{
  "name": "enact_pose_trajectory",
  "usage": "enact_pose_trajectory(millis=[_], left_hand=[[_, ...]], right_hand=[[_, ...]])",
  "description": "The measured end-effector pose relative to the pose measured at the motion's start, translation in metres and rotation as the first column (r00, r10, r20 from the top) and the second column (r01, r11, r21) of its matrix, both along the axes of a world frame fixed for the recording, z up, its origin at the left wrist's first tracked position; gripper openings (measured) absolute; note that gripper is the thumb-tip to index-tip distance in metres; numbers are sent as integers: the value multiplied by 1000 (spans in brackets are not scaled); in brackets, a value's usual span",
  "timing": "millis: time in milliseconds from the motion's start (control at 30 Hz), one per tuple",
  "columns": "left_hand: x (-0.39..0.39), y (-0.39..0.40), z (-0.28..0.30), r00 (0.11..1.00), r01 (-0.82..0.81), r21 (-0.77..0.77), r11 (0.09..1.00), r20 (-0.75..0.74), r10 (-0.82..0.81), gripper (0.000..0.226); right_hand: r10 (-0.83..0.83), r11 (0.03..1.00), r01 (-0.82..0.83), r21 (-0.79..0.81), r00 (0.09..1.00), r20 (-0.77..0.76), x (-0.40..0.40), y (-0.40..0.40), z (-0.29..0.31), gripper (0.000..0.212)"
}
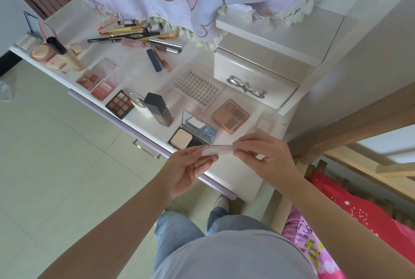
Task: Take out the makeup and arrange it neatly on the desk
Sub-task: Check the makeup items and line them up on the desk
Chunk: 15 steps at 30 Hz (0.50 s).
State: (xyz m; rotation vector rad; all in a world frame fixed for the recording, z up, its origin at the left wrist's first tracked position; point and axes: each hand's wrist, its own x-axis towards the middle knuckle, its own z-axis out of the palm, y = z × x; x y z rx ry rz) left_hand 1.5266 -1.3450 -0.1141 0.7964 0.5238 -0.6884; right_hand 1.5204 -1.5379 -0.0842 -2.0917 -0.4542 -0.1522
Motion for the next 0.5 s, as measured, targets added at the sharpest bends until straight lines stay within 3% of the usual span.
enact_pose_trajectory(millis=[133,233,333,367,500], left_hand=[[-1,-1,1,1000,-13,32,999,5,13,43],[0,-5,4,999,-6,46,999,44,4,11],[2,-2,4,990,70,65,995,119,-77,76],[2,-1,5,985,92,82,992,140,-103,88],[5,4,9,956,173,185,967,204,-210,99]], right_hand=[[26,997,-23,-68,998,55,1,0,-1,23],[59,990,-50,-131,996,65,2,-1,-6,24],[111,983,-107,-148,994,19,-1,1,-11,18],[117,984,-116,-134,993,-5,-2,1,-11,17],[113,990,-119,-71,990,-87,-1,1,-9,23]])
